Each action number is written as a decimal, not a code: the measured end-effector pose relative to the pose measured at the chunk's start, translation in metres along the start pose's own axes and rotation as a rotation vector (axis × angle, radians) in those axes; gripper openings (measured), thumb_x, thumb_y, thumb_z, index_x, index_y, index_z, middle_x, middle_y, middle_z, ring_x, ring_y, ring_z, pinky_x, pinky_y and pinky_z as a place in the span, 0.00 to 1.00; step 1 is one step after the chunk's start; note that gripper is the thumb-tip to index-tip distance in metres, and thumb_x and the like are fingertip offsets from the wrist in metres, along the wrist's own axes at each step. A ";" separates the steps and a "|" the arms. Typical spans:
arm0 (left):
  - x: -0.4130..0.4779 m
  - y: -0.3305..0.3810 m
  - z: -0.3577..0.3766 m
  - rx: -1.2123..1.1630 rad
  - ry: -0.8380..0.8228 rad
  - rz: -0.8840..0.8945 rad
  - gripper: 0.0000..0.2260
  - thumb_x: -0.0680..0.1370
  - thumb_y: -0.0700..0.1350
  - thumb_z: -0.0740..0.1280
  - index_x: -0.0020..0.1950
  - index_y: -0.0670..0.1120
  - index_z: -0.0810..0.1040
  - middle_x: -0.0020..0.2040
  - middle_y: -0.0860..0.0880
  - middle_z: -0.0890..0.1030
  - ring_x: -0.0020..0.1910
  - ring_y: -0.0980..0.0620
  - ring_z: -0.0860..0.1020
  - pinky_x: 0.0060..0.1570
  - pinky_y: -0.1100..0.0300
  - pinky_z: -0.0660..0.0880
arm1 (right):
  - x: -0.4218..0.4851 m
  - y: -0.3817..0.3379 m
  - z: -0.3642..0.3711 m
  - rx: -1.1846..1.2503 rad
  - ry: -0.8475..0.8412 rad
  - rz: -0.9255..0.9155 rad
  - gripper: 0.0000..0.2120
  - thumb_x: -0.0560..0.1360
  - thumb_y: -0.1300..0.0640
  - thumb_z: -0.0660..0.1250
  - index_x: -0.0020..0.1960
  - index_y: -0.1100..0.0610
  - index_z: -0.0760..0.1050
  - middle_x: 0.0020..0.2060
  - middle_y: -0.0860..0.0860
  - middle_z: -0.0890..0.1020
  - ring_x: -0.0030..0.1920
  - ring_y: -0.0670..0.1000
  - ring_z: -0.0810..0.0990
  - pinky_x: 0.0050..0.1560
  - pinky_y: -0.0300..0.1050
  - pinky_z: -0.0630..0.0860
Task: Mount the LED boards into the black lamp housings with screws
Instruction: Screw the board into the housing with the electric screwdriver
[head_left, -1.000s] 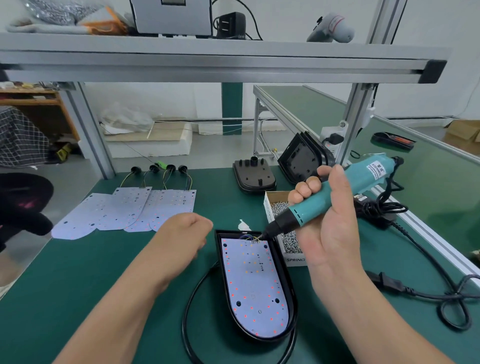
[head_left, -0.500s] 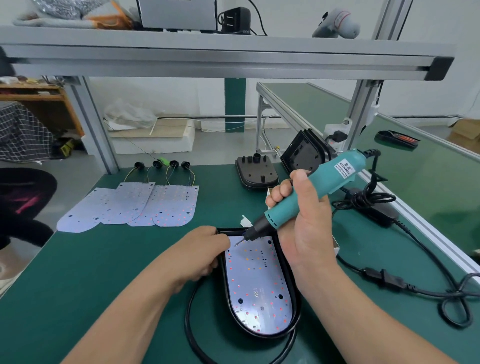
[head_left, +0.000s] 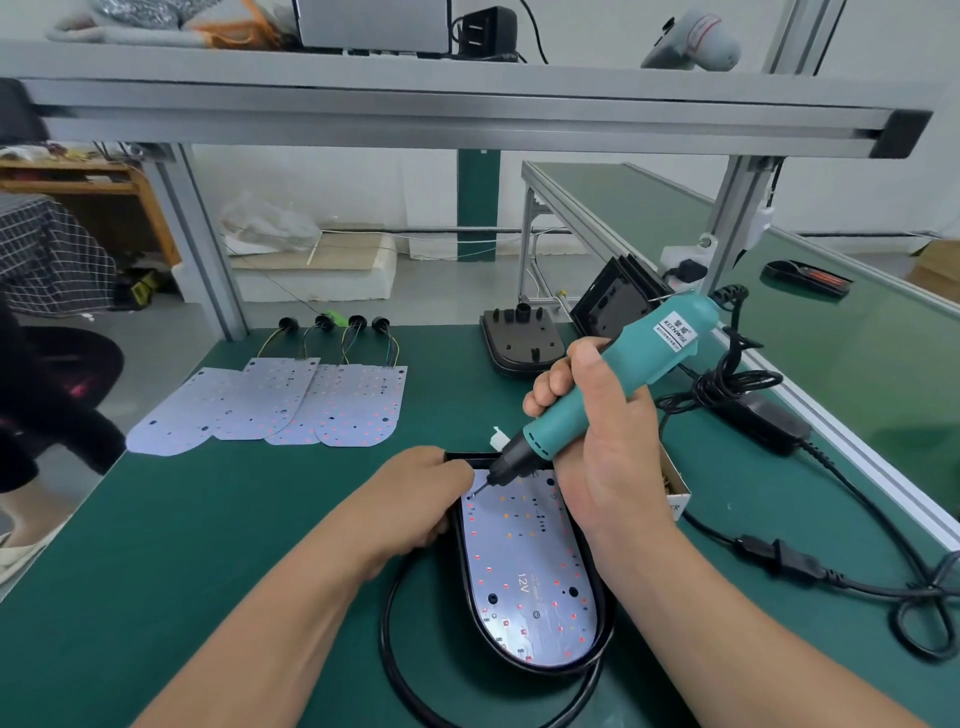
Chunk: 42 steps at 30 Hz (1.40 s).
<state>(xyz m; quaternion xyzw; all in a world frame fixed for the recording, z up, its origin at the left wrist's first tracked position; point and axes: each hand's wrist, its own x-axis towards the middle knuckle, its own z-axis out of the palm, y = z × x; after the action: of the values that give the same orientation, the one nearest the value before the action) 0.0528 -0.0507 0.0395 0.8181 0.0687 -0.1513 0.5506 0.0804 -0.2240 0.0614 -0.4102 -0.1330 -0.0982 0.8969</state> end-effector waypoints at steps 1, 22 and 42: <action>0.000 0.000 0.000 0.002 0.001 -0.001 0.09 0.78 0.42 0.61 0.41 0.50 0.63 0.29 0.53 0.63 0.23 0.54 0.60 0.23 0.66 0.55 | 0.000 0.001 0.000 -0.006 -0.002 -0.001 0.06 0.82 0.59 0.68 0.47 0.54 0.73 0.36 0.54 0.71 0.36 0.54 0.72 0.41 0.48 0.76; 0.000 0.002 -0.002 0.065 -0.042 -0.023 0.11 0.81 0.44 0.64 0.41 0.47 0.67 0.26 0.50 0.69 0.23 0.51 0.60 0.26 0.64 0.55 | -0.005 0.003 0.016 -0.253 -0.417 -0.022 0.04 0.79 0.59 0.71 0.49 0.51 0.78 0.33 0.51 0.77 0.33 0.55 0.75 0.39 0.51 0.74; 0.008 -0.003 -0.003 0.080 -0.037 -0.024 0.08 0.81 0.46 0.65 0.45 0.47 0.69 0.24 0.51 0.69 0.21 0.51 0.59 0.25 0.65 0.55 | -0.007 -0.007 0.016 -0.279 -0.432 -0.019 0.09 0.78 0.50 0.76 0.55 0.50 0.80 0.36 0.52 0.80 0.37 0.57 0.78 0.43 0.55 0.75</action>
<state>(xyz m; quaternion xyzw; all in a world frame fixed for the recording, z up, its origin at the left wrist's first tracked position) 0.0595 -0.0470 0.0352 0.8357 0.0621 -0.1755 0.5167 0.0695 -0.2160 0.0737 -0.5402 -0.3103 -0.0342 0.7815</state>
